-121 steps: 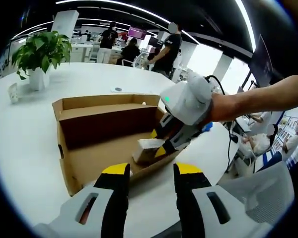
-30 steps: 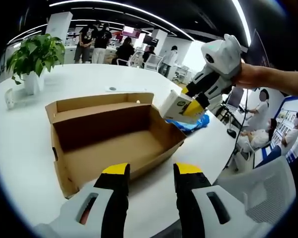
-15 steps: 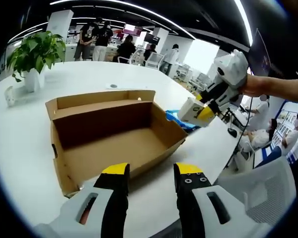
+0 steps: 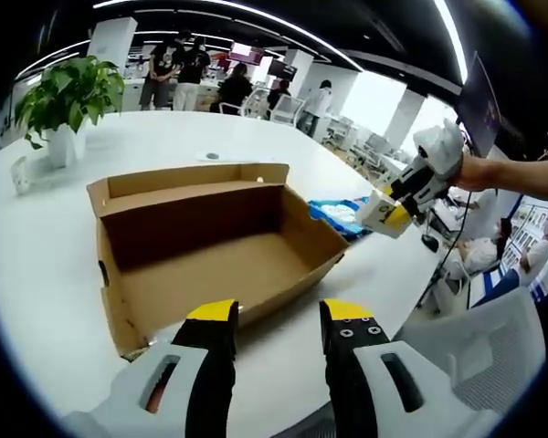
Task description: Operate the shoe box by opening the lid, removing the specified soft item, and placing it in the target area until the item is outside and the box remains undamaged.
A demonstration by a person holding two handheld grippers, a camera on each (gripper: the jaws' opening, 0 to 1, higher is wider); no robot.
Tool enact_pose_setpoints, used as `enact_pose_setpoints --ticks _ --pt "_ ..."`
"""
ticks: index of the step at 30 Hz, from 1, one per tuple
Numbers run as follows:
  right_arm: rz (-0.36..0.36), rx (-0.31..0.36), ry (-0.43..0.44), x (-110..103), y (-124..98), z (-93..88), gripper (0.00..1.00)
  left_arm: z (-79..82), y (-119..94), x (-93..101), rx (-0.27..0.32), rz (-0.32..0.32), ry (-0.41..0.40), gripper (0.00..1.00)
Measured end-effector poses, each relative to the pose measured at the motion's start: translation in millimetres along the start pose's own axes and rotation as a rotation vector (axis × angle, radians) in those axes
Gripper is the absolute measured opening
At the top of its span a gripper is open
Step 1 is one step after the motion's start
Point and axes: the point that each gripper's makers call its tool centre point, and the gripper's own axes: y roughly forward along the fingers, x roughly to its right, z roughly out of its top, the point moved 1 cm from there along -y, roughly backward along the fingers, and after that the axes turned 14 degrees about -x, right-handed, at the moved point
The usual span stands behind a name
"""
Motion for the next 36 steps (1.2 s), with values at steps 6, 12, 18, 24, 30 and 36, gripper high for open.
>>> enact_pose_setpoints --ticks 6,12,18,24,30,36 --pt "0.003 -0.012 0.044 3.9 2.5 -27.6 0.17 0.6 0.7 -1.9 -0.001 0.005 0.001 0.36" --pt "0.008 -0.024 0.080 7.6 7.6 -54.1 0.17 -0.6 1.6 -3.6 -0.007 0.014 0.003 0.36" --pt "0.011 -0.029 0.115 12.5 10.1 -75.9 0.17 -2.6 2.3 -6.1 -0.016 0.026 0.008 0.37" --pt "0.013 -0.037 0.141 19.1 11.6 -97.4 0.17 -2.7 2.9 -7.9 -0.018 0.036 0.012 0.37" --pt "0.018 -0.049 0.154 24.7 15.9 -115.7 0.17 1.0 3.5 -12.0 -0.002 0.048 0.026 0.37" --pt "0.024 -0.059 0.162 31.0 18.4 -129.5 0.17 -0.9 0.0 -9.6 -0.002 0.057 0.025 0.37"
